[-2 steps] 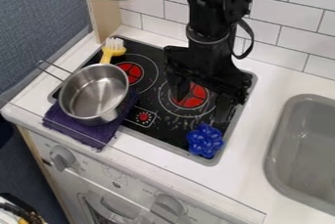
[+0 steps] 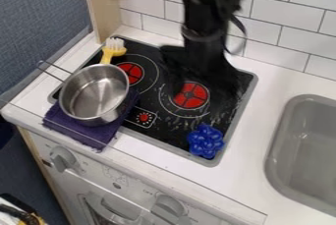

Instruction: Put the yellow brush on right side of the burner

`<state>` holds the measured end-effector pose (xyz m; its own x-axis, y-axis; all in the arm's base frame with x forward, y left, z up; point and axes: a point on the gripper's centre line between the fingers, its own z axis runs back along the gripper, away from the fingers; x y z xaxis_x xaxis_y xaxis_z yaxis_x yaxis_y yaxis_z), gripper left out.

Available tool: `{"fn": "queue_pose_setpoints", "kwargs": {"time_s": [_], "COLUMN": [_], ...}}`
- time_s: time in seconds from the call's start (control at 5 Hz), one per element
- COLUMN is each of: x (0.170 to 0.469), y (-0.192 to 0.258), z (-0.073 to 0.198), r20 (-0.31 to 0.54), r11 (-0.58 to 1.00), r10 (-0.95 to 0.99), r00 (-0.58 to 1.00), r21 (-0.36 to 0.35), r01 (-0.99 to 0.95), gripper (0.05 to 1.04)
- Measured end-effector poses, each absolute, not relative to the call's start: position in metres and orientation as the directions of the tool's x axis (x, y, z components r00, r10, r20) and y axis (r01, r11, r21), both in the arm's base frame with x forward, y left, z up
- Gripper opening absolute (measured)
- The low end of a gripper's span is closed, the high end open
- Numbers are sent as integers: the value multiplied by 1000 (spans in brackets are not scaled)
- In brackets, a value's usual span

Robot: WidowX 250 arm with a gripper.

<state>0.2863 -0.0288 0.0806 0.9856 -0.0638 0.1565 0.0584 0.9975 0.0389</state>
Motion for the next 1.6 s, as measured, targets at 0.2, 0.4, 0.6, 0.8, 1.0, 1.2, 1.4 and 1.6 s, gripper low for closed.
{"fn": "queue_pose_setpoints", "kwargs": {"time_s": [0.2,0.4,0.6,0.8,1.0,1.2,1.4,1.6], "x": [310,326,334,334,337,344,351,357], "y": [12,62,104,132,153,160,167,165], "z": [103,107,91,74,62,42,25,13], "r20": [230,244,208,181,159,106,52,5], "r11": [998,984,980,980,977,979,981,984], "r10": [43,157,178,186,202,199,186,163], "r00": [972,957,962,966,966,974,981,987], "r21": [40,45,46,34,30,29,48,67], "r01": [-53,-172,-192,-195,-210,-203,-188,-163], "gripper": [1002,1001,1001,1001,1001,1001,1001,1001]}}
